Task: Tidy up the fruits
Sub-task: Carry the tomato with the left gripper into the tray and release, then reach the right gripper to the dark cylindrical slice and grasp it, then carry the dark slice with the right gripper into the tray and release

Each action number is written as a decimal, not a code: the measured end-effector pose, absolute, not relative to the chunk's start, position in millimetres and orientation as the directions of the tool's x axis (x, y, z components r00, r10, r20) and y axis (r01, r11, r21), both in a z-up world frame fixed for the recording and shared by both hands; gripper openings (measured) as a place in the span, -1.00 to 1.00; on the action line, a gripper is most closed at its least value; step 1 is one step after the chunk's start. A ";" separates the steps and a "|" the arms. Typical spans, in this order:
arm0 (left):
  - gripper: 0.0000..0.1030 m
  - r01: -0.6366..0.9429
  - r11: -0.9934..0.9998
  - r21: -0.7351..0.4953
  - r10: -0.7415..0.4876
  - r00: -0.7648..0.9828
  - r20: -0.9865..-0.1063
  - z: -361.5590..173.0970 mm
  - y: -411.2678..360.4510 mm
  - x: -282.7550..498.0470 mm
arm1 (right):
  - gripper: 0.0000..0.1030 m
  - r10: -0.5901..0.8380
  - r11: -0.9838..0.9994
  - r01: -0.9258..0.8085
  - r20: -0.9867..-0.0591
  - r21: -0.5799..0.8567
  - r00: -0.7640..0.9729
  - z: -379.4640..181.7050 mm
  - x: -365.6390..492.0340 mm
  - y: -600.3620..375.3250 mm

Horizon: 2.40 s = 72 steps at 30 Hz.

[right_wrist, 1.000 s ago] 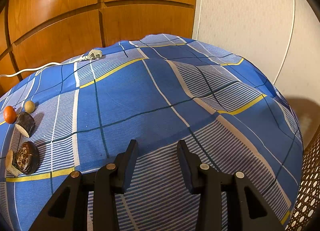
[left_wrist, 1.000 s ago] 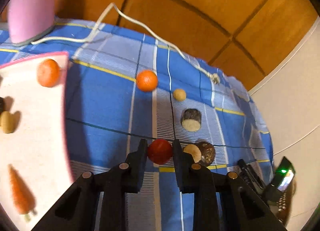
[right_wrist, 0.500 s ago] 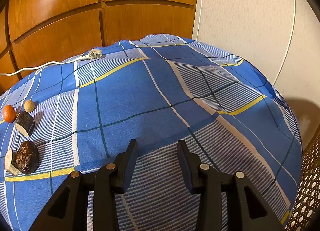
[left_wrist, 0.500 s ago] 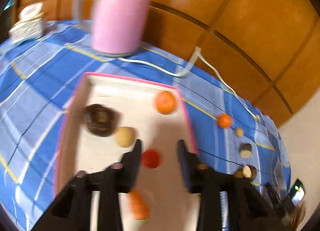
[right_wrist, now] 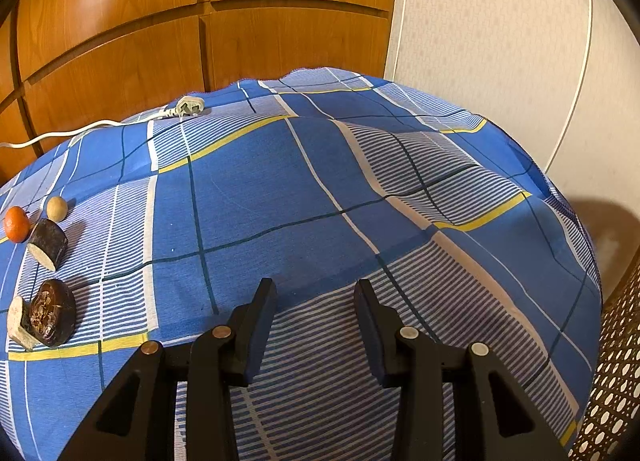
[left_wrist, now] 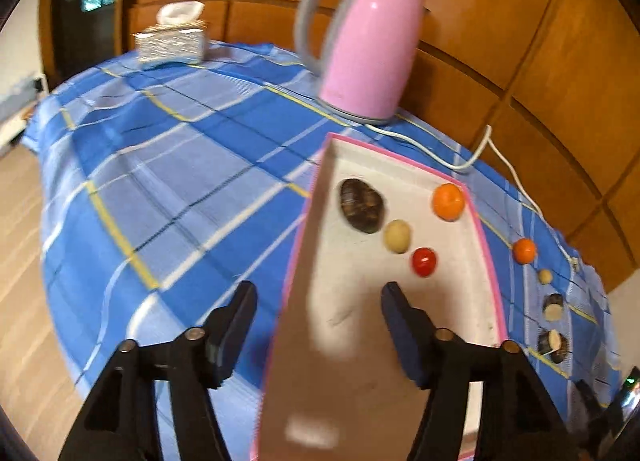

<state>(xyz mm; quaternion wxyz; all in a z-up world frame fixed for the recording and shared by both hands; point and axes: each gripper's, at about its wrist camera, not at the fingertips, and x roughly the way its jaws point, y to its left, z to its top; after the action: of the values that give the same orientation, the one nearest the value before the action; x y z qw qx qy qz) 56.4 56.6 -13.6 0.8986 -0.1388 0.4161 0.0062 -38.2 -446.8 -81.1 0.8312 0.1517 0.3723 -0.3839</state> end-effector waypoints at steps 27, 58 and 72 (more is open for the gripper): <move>0.52 -0.161 0.955 -0.248 -0.113 0.577 -0.809 -56.0 61.3 31.1 | -0.21 -0.528 0.667 0.742 -0.743 -0.064 0.411 -80.1 -34.2 -445.2; 0.70 -0.133 0.962 -0.238 -0.121 0.576 -0.809 -61.2 53.5 32.6 | 0.27 0.039 0.883 0.353 -0.799 0.308 0.600 -36.6 88.2 -376.5; 0.81 -0.153 0.959 -0.239 -0.107 0.586 -0.803 -64.8 50.5 25.8 | -0.22 0.010 0.915 0.338 -0.852 0.219 0.524 -69.2 127.0 -362.5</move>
<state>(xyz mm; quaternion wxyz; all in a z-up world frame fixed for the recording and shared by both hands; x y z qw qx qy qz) 25.8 50.5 -64.8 0.8790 -0.1427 0.4548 0.0132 127.0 -362.5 -69.2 0.8538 0.1821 0.4782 -0.0962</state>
